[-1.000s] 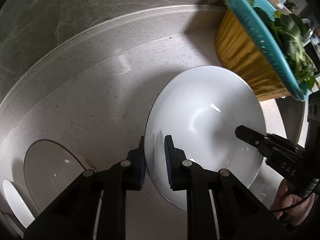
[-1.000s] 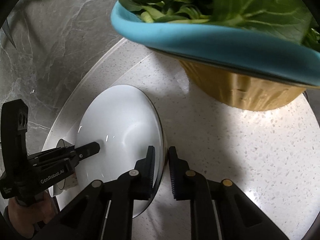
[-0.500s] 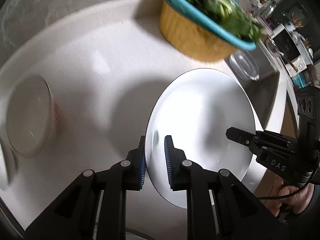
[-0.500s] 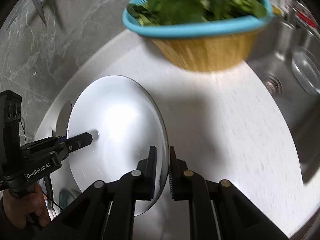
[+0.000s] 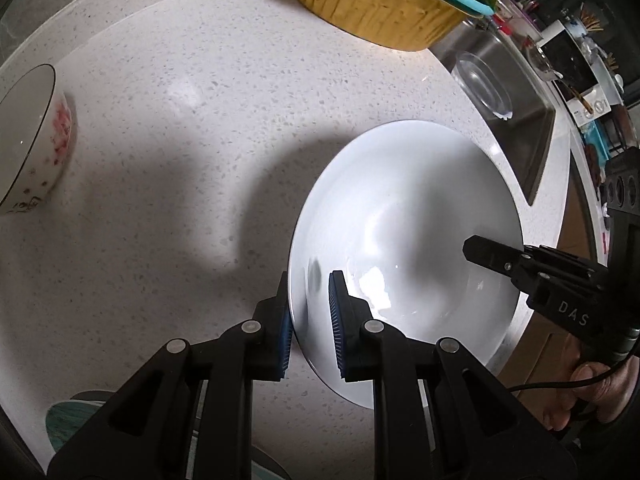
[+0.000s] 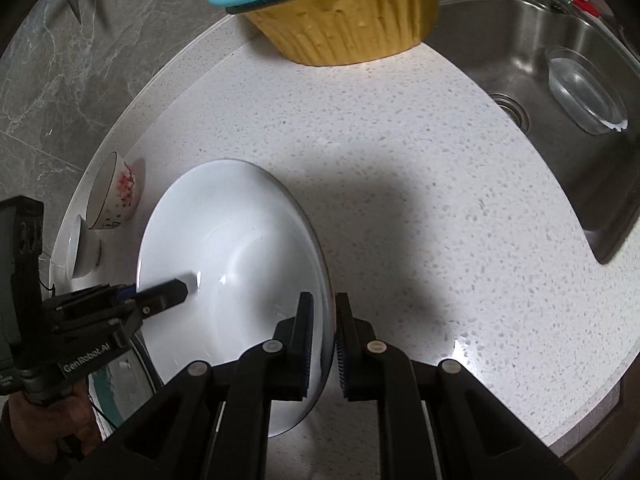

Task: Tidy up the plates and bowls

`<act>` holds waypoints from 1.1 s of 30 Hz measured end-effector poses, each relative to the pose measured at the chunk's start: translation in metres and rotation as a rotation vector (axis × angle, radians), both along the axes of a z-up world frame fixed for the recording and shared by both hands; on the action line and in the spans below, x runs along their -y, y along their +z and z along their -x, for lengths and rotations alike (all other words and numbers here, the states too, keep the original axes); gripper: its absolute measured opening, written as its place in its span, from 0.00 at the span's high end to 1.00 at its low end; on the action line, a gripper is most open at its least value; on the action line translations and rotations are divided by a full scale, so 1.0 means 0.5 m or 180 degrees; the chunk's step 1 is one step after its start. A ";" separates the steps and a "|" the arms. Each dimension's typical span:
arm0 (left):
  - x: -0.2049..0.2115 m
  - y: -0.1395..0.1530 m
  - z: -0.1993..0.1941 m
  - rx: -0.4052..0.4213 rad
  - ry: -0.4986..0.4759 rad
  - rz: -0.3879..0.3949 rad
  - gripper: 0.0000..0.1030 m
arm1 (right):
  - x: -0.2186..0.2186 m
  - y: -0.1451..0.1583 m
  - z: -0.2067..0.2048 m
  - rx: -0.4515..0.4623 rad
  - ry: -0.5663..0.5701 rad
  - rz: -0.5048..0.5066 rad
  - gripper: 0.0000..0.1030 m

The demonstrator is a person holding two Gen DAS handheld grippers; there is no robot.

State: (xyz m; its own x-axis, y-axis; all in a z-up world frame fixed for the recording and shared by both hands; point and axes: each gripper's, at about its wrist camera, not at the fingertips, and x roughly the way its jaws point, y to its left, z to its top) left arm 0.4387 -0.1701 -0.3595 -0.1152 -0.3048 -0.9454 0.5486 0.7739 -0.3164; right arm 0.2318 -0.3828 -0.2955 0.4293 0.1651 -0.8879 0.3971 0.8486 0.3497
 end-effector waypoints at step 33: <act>-0.782 0.231 -0.109 0.0552 0.2887 0.0413 0.00 | -0.321 0.277 -0.287 0.0843 0.1453 -0.0217 0.14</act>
